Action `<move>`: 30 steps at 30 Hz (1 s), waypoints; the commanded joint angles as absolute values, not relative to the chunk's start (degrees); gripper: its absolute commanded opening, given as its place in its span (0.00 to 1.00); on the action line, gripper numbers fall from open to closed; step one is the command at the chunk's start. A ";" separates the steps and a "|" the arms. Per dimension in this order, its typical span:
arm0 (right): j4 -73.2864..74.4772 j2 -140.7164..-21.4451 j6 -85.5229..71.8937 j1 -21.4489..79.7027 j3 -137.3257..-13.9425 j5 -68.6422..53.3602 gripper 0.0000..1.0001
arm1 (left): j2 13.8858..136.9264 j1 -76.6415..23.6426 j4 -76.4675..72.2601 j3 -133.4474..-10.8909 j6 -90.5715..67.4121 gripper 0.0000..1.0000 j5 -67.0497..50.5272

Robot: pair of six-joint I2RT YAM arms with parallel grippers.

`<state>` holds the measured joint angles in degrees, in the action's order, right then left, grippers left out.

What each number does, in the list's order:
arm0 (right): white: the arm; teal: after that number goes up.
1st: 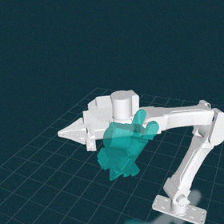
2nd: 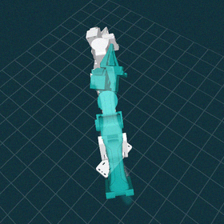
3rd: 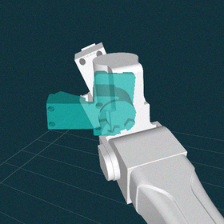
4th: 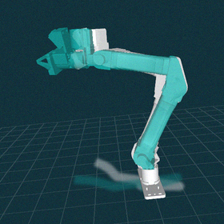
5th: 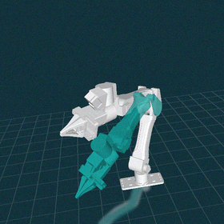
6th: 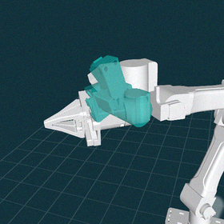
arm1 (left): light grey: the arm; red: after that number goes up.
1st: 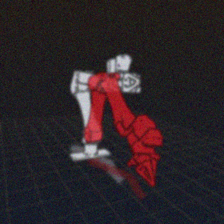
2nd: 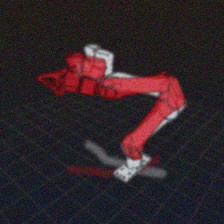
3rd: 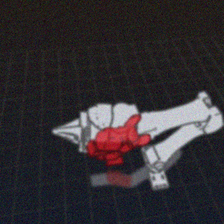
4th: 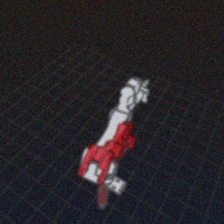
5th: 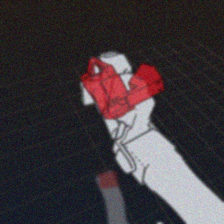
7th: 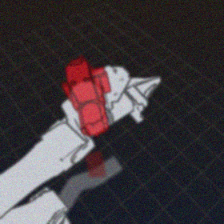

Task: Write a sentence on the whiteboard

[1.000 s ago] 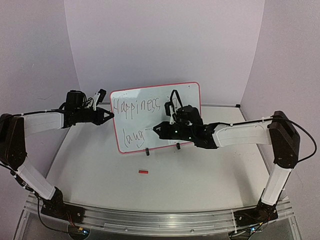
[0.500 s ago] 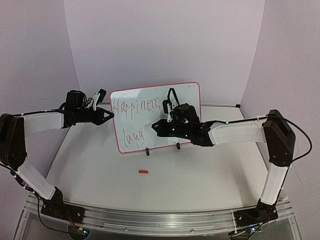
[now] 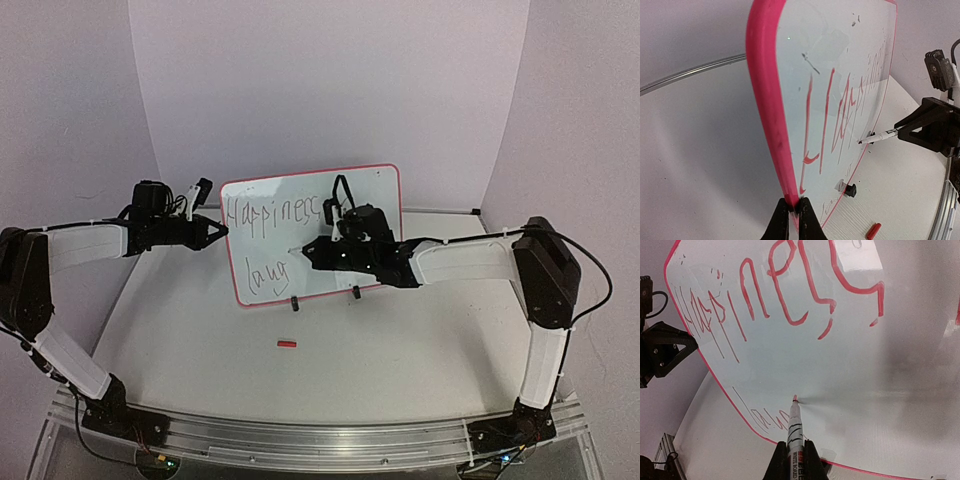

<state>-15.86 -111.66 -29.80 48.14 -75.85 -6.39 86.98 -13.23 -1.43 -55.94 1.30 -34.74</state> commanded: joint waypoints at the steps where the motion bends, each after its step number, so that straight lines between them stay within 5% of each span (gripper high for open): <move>1: -15.67 -112.46 -31.01 47.84 -74.30 -6.42 0.00 | 87.01 -13.24 -1.05 -57.45 4.35 0.00 -32.83; 30: -16.87 -109.74 -31.26 48.12 -74.92 -4.10 0.00 | 86.58 -13.27 -0.80 -57.61 4.27 0.00 -32.81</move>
